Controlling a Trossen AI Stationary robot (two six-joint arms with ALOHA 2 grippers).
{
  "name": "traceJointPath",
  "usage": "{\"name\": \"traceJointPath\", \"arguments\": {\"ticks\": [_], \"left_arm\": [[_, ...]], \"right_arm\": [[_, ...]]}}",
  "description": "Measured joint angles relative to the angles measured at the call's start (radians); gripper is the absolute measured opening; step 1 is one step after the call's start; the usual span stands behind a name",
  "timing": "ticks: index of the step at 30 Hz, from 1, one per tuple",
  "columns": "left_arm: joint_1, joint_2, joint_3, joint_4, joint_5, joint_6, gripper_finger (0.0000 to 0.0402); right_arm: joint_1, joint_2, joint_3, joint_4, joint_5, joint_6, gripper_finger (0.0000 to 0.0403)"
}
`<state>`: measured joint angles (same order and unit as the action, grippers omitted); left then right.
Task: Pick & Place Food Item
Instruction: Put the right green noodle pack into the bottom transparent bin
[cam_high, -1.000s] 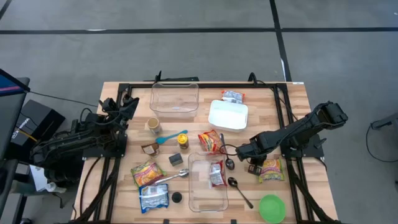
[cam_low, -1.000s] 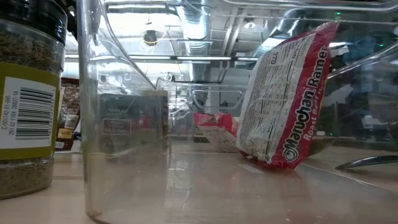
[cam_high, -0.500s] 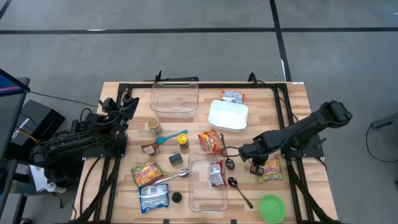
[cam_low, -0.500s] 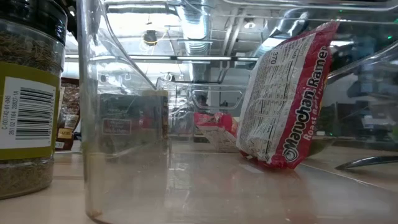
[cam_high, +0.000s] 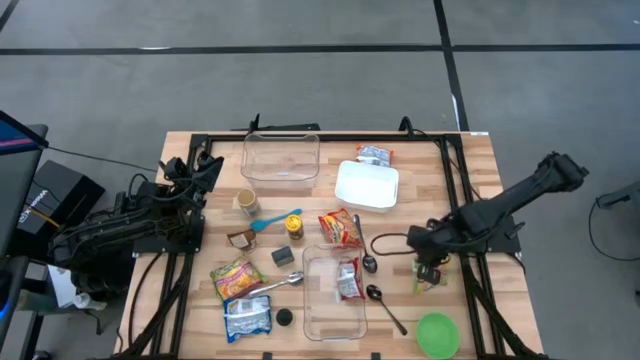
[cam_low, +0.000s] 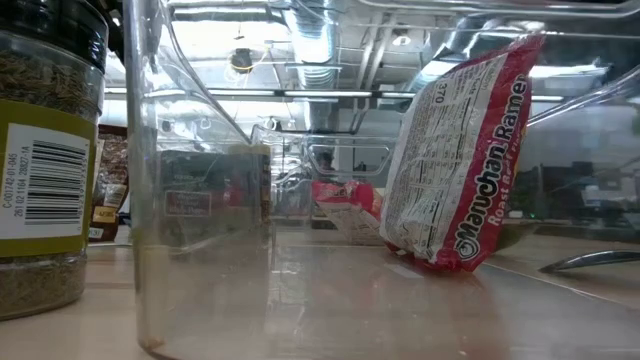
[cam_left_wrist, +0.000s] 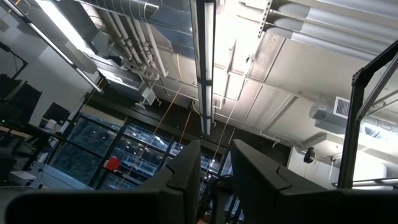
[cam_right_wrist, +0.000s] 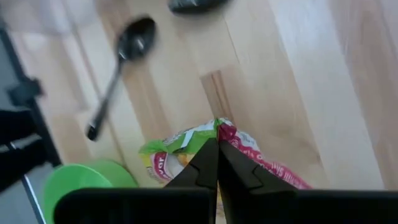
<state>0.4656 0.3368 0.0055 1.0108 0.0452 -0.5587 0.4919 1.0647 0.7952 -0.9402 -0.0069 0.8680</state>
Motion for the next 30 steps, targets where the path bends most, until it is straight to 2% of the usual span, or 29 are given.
{"name": "traceJointPath", "arguments": {"ticks": [9, 17, 21, 30], "left_arm": [[0.000, 0.000, 0.000, 0.000, 0.000, 0.000, 0.0085], [0.000, 0.000, 0.000, 0.000, 0.000, 0.000, 0.0085], [0.000, 0.000, 0.000, 0.000, 0.000, 0.000, 0.0085], [0.000, 0.000, 0.000, 0.000, 0.000, 0.000, 0.0085]], "right_arm": [[0.068, -0.155, 0.000, 0.095, 0.118, 0.031, 0.0000], [0.117, -0.202, 0.000, 0.171, 0.171, 0.027, 0.0000], [0.135, -0.202, 0.000, 0.291, 0.171, -0.013, 0.0000], [0.174, -0.202, 0.000, 0.693, 0.162, -0.144, 0.0000]]}}
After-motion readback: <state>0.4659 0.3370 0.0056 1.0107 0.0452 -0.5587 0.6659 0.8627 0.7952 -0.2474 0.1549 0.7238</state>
